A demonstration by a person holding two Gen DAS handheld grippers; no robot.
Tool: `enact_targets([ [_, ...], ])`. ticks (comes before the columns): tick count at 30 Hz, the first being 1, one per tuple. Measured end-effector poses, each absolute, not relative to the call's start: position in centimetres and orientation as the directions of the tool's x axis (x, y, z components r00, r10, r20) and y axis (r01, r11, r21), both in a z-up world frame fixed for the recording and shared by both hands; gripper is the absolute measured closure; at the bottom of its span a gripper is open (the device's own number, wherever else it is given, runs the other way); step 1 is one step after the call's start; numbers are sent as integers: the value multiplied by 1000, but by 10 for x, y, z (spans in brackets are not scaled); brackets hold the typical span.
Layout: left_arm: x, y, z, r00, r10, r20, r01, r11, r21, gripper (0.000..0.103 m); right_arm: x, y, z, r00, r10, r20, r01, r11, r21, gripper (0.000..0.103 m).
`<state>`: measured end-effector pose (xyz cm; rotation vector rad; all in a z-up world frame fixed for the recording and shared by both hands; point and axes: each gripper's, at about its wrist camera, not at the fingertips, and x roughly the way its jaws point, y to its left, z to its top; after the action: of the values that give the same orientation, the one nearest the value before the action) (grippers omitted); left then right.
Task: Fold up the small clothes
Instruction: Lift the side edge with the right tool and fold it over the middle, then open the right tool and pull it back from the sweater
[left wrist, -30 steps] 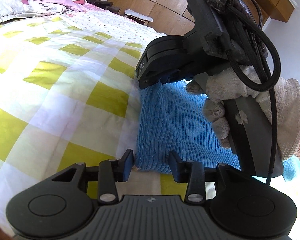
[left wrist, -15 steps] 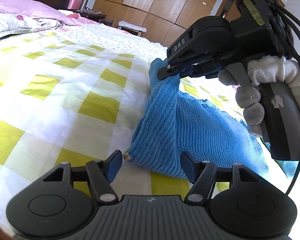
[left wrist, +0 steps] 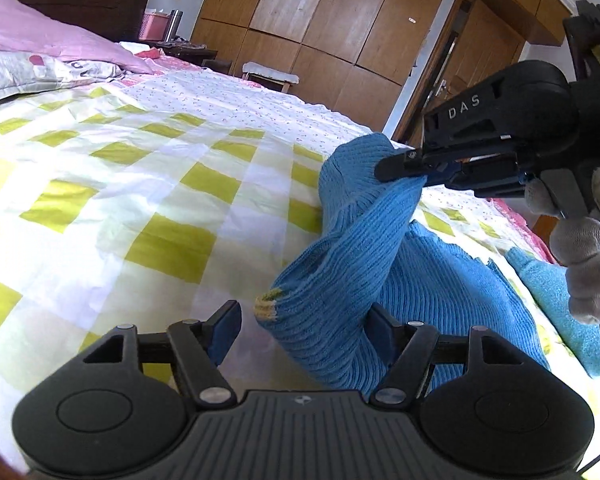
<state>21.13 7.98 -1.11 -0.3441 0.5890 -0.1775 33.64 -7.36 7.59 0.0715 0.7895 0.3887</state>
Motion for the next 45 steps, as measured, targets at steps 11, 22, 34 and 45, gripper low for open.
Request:
enact_targets([
  [11,218,6,47,819,-395,-416,305,914,-268,76,334,-161,89,679,406,-612,-219,907,359,93],
  [22,222,-95,46,740,-510,-438,455,860,-233,76,327,-274,66,736,326,-594,-54,902,428,93],
  [34,210,-165,16,675,-496,-545,510,849,-141,67,322,-323,10,695,256,-672,35,921,388,89],
  [45,175,-142,29,654,-537,-534,565,815,-128,55,284,-321,39,745,228,-627,-30,950,311,86],
])
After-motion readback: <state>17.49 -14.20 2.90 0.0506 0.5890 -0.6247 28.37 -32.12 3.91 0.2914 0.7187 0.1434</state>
